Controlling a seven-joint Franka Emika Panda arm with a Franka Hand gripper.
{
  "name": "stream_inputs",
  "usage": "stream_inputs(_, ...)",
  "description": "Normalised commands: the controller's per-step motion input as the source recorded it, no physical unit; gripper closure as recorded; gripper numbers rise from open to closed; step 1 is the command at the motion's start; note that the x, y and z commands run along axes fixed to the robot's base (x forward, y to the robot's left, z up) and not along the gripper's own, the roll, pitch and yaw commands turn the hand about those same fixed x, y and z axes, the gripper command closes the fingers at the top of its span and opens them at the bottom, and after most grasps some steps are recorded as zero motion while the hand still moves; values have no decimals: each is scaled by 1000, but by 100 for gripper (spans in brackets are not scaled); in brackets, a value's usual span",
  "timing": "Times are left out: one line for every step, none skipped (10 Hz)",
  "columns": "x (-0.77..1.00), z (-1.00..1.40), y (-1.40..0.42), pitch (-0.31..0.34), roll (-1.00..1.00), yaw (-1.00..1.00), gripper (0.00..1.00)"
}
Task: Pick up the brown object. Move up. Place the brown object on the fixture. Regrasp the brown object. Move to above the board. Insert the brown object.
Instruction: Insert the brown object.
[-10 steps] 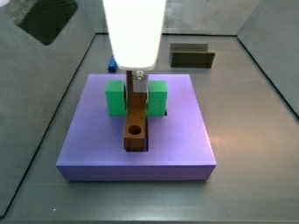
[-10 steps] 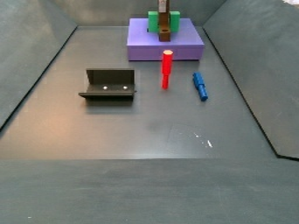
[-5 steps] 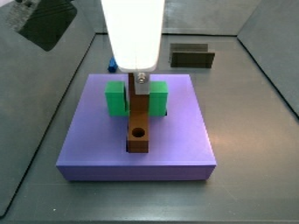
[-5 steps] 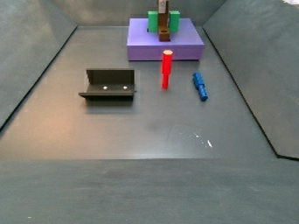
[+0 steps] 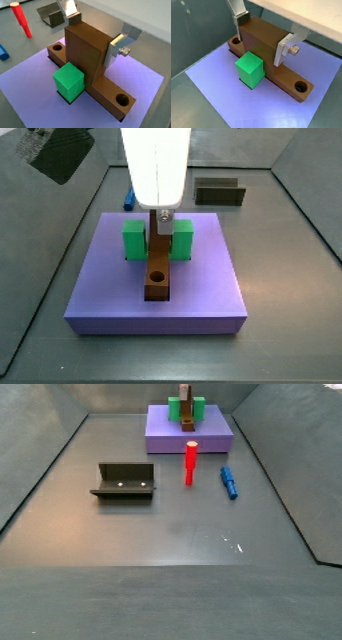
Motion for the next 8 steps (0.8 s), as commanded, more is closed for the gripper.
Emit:
stream_inputs(0,-237,-123,-100,69,0,100)
stream_inputs(-97,-294,-177,-157,151,0,100)
stream_inputs(-83,-391,-149,-164,157,0,100)
stream_inputs(-74,-489,-186,-187,200,0,100)
stream_inputs(-49,-497,-163,-193,244,0,100)
stream_inputs(-60,-451,-149,-191,253,0,100)
stream_inputs(0,-269,-106,-86,181,0,100)
stream_inputs(0,0,0,0,0,0,100)
